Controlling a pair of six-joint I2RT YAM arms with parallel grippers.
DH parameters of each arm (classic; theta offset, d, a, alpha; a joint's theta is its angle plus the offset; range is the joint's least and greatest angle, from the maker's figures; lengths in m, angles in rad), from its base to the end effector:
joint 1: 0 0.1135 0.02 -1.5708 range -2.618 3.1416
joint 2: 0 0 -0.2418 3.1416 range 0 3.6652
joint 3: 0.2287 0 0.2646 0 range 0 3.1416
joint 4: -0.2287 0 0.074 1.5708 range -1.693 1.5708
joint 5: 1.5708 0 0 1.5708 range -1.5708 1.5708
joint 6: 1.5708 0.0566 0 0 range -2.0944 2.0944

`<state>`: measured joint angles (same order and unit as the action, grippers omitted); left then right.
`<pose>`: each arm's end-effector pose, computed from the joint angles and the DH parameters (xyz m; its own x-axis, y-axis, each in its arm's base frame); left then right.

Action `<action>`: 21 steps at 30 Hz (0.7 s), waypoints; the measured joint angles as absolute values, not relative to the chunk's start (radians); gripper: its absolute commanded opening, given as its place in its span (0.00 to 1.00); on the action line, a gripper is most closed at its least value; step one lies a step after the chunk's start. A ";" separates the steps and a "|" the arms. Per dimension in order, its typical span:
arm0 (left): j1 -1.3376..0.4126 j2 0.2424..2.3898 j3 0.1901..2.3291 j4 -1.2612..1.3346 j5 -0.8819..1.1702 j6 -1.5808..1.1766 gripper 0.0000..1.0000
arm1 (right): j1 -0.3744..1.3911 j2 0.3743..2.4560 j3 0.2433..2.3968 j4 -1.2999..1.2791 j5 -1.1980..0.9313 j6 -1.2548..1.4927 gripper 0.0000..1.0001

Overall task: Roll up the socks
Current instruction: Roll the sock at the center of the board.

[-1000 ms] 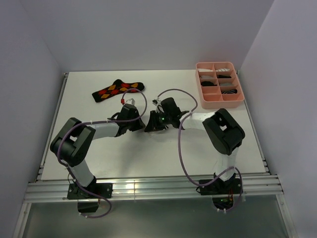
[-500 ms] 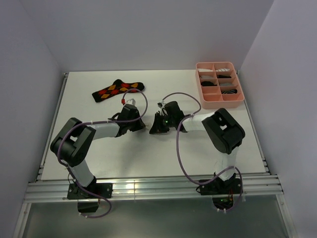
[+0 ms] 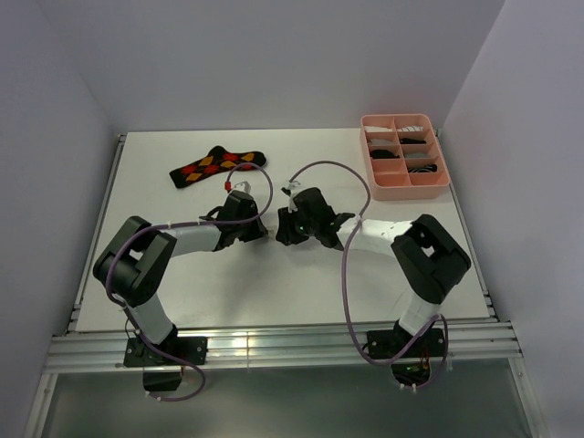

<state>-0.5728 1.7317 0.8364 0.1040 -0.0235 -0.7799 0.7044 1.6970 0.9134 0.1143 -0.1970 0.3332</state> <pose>0.3020 -0.1932 0.0957 -0.7963 -0.3230 -0.5115 -0.0450 0.8748 -0.4824 0.2800 0.2525 0.1336 -0.6927 -0.1678 -0.7014 -0.5560 0.7436 0.3713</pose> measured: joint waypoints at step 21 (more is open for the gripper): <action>-0.573 1.738 0.849 0.086 -0.020 -0.780 0.23 | 0.720 1.874 1.038 0.086 -0.124 0.237 0.34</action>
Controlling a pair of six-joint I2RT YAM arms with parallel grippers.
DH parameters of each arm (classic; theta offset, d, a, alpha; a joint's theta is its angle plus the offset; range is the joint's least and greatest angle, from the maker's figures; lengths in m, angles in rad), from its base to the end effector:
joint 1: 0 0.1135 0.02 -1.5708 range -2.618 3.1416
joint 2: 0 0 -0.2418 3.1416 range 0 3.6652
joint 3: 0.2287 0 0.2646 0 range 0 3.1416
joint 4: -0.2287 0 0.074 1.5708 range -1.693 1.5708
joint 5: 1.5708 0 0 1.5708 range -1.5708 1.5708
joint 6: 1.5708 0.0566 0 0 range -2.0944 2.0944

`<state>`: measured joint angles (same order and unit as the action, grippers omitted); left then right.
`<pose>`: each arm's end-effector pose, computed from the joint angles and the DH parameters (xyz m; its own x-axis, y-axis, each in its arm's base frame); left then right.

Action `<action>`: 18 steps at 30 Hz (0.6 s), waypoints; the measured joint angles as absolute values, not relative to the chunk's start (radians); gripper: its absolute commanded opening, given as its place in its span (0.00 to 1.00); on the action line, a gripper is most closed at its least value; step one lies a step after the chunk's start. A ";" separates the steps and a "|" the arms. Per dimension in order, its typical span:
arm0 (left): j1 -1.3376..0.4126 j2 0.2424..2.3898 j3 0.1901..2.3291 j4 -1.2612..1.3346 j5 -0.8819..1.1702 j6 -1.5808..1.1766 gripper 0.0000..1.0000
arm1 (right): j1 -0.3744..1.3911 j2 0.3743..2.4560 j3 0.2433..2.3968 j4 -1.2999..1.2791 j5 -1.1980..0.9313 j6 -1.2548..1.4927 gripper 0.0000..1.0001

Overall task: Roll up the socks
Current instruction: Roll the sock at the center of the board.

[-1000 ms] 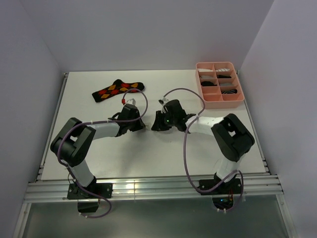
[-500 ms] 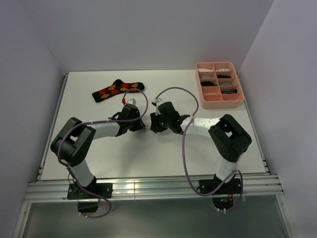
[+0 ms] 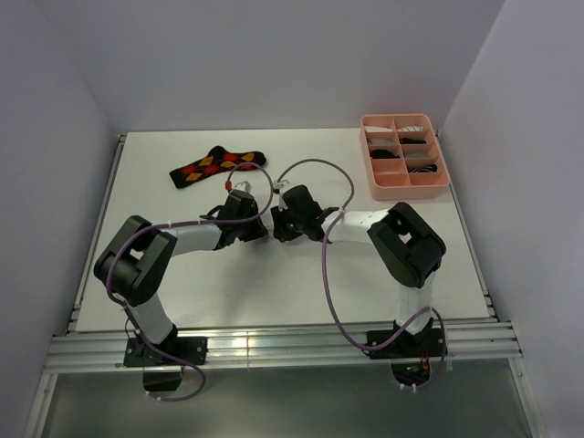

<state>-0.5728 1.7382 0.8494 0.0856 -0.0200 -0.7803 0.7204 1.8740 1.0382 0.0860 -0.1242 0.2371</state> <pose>0.3031 -0.1942 0.0957 -0.8028 -0.3192 -0.5036 -0.0486 0.8769 -0.4783 0.2996 0.2723 0.1046 -0.6676 -0.2759 -0.6915 -0.5822 0.7724 0.2540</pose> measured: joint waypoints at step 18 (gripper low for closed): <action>-0.511 1.511 0.631 0.102 0.038 -0.891 0.63 | 0.609 1.914 0.964 0.223 -0.465 0.558 0.00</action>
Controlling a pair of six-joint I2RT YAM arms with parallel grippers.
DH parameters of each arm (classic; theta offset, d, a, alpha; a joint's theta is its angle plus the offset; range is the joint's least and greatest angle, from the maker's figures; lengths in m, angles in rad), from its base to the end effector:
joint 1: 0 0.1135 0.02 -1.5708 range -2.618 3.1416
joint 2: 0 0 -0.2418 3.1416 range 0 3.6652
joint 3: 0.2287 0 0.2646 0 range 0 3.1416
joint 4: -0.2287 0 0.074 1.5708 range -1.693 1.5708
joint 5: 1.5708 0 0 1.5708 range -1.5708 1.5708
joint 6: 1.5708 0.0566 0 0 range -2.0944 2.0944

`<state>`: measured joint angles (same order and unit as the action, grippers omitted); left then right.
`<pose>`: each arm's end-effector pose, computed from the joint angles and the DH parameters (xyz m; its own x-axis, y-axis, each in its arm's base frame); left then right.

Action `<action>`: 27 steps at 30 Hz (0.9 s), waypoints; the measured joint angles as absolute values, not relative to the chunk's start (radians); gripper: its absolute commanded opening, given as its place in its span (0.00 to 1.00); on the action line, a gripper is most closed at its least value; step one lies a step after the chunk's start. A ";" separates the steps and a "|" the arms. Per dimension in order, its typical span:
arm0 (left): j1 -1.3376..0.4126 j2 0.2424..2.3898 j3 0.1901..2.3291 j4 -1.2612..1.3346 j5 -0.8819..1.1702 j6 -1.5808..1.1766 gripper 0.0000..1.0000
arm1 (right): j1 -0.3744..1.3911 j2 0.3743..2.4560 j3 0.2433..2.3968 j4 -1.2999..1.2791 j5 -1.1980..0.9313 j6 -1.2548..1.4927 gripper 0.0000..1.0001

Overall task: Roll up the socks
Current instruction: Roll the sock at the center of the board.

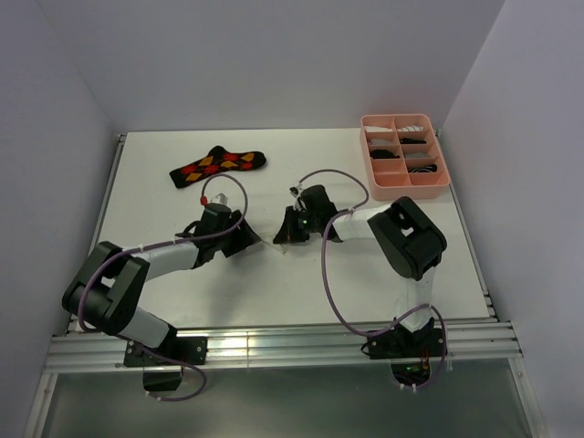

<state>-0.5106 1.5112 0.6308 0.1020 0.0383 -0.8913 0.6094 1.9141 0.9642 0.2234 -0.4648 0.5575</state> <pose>0.2685 -0.1529 0.1027 -0.7833 -0.4522 -0.4265 -0.1547 0.8064 -0.5708 0.3079 0.2459 0.0837 -0.8783 -0.0363 -0.4768 -0.3791 0.6604 0.6481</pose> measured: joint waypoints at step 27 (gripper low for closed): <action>-0.480 1.600 0.555 0.329 0.117 -1.068 0.15 | 0.589 2.035 0.954 0.404 -0.686 0.926 0.00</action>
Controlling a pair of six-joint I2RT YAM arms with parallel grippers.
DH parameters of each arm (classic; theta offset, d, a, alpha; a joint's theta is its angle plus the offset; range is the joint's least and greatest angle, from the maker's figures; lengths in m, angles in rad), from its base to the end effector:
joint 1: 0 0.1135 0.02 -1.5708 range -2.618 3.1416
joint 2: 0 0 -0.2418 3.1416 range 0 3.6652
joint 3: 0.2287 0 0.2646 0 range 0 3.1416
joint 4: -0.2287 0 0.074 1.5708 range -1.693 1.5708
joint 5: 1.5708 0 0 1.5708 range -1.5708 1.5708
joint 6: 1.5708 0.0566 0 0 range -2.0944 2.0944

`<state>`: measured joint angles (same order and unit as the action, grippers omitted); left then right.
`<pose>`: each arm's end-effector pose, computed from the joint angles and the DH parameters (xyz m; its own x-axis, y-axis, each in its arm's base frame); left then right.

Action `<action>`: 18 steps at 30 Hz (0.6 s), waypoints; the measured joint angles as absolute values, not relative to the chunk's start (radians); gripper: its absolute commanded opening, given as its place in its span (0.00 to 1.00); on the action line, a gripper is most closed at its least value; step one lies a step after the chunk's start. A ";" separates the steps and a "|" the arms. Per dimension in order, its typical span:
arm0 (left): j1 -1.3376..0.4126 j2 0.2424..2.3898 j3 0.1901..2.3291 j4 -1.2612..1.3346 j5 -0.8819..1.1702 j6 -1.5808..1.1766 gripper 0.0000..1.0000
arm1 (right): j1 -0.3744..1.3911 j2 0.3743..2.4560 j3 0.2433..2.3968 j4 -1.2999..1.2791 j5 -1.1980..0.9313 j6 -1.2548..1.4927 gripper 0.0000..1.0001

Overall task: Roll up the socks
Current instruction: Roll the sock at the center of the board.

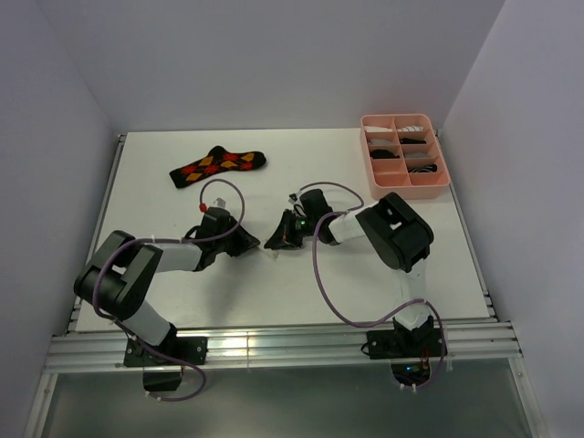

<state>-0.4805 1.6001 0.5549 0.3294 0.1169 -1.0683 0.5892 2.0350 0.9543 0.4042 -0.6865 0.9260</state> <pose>0.2688 -0.1475 0.0769 -0.7510 -0.5901 -0.2963 -0.2513 0.6704 -0.6982 0.3079 0.2490 0.0568 -0.9848 0.0853 -0.1515 -0.0893 0.4995 0.8617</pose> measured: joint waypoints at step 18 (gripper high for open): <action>-0.479 1.650 0.870 -0.210 0.041 -0.950 0.00 | 0.659 1.773 0.948 0.203 -0.377 0.568 0.46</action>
<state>-0.4789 1.6505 0.8703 -0.2096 0.0410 -0.9497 0.6594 1.7725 0.9482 0.2028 -0.3767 0.5682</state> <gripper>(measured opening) 0.042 0.446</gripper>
